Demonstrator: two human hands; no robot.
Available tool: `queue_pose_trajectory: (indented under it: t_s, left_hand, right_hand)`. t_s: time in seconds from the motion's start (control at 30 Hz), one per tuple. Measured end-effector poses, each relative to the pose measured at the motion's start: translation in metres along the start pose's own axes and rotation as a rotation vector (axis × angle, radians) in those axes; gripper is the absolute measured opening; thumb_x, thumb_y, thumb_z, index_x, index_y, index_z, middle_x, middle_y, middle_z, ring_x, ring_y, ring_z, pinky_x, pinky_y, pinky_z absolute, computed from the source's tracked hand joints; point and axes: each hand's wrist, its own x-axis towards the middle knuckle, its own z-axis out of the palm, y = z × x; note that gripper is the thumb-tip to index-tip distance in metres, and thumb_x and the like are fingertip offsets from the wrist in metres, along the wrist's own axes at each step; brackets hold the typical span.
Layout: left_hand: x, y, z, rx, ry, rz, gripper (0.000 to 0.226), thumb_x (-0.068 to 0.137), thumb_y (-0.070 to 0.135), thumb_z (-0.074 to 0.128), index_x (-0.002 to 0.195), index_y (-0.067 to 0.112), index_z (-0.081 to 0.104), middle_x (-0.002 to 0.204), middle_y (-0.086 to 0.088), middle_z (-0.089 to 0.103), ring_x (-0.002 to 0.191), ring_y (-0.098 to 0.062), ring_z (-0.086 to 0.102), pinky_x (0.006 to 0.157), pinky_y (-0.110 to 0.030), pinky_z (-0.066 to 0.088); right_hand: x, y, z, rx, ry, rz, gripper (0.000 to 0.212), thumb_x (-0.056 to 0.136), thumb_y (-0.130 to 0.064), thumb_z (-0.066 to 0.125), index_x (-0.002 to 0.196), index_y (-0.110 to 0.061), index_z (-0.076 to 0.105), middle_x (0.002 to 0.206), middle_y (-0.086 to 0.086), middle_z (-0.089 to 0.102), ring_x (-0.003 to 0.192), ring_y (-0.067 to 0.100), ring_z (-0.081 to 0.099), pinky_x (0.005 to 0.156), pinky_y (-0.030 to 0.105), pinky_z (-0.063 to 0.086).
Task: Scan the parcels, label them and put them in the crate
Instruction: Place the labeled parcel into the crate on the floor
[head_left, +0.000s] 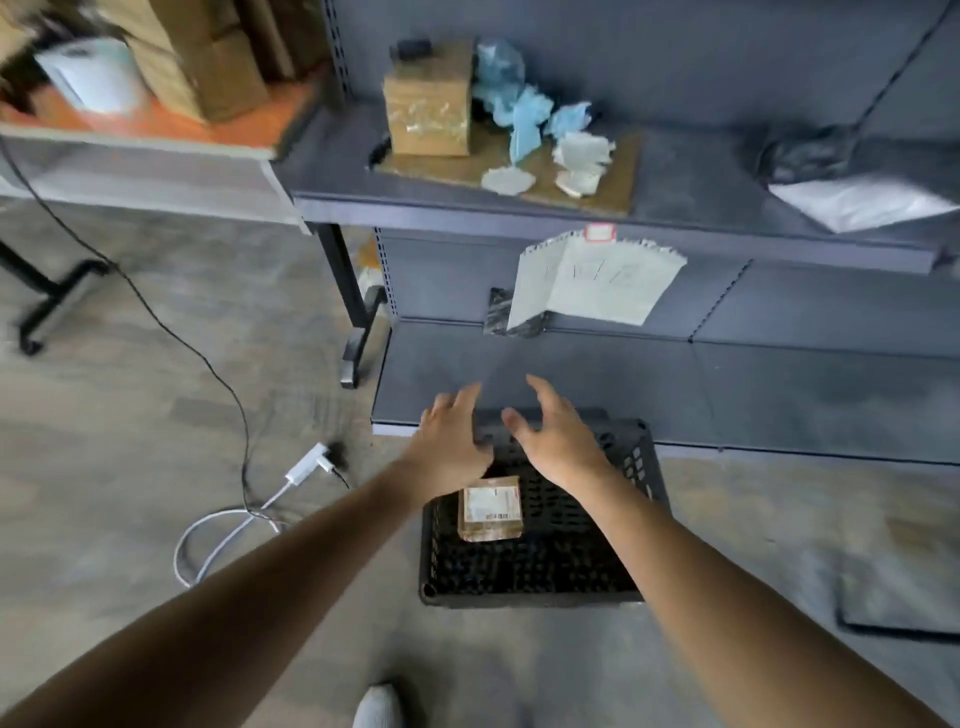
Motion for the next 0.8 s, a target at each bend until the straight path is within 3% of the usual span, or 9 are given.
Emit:
queue_pose_trajectory:
  t_s: [0.2, 0.33, 0.57, 0.8]
  left_hand:
    - [-0.130, 0.098, -0.194, -0.024, 0.378, -0.005, 0.074, 0.083, 0.017, 0.064, 0.149, 0.020, 0.029, 0.140, -0.015, 0.041, 0.128, -0.032, 0.043, 0.104, -0.037, 0.037]
    - [-0.205, 0.113, -0.281, -0.005, 0.564, 0.002, 0.070, 0.084, 0.020, 0.065, 0.146, 0.019, 0.034, 0.138, -0.016, 0.044, 0.127, -0.033, 0.043, 0.102, -0.039, 0.038]
    - [-0.293, 0.043, -0.360, -0.037, 0.747, -0.136, 0.074, 0.083, 0.026, 0.067, 0.148, 0.023, 0.031, 0.140, -0.015, 0.043, 0.129, -0.032, 0.041, 0.101, -0.043, 0.039]
    - [-0.327, -0.082, -0.433, 0.055, 0.733, -0.171, 0.075, 0.086, 0.032, 0.063, 0.150, 0.025, 0.024, 0.144, -0.011, 0.035, 0.133, -0.033, 0.032, 0.101, -0.044, 0.038]
  right_hand:
    - [-0.102, -0.174, -0.114, -0.014, 0.034, -0.202, 0.068, 0.093, -0.059, 0.050, 0.151, -0.035, 0.024, 0.155, 0.002, 0.034, 0.137, 0.022, 0.041, 0.105, 0.037, 0.038]
    - [-0.149, -0.268, -0.141, -0.032, 0.029, -0.343, 0.066, 0.094, -0.058, 0.049, 0.151, -0.034, 0.024, 0.154, 0.001, 0.033, 0.137, 0.024, 0.040, 0.107, 0.042, 0.038]
    - [-0.183, -0.401, -0.098, -0.015, -0.001, -0.558, 0.067, 0.093, -0.056, 0.052, 0.150, -0.034, 0.026, 0.153, 0.001, 0.035, 0.139, 0.022, 0.037, 0.105, 0.040, 0.037]
    - [-0.175, -0.503, 0.011, -0.123, -0.018, -0.559, 0.067, 0.092, -0.062, 0.049, 0.149, -0.037, 0.023, 0.150, 0.001, 0.038, 0.132, 0.022, 0.044, 0.090, 0.035, 0.043]
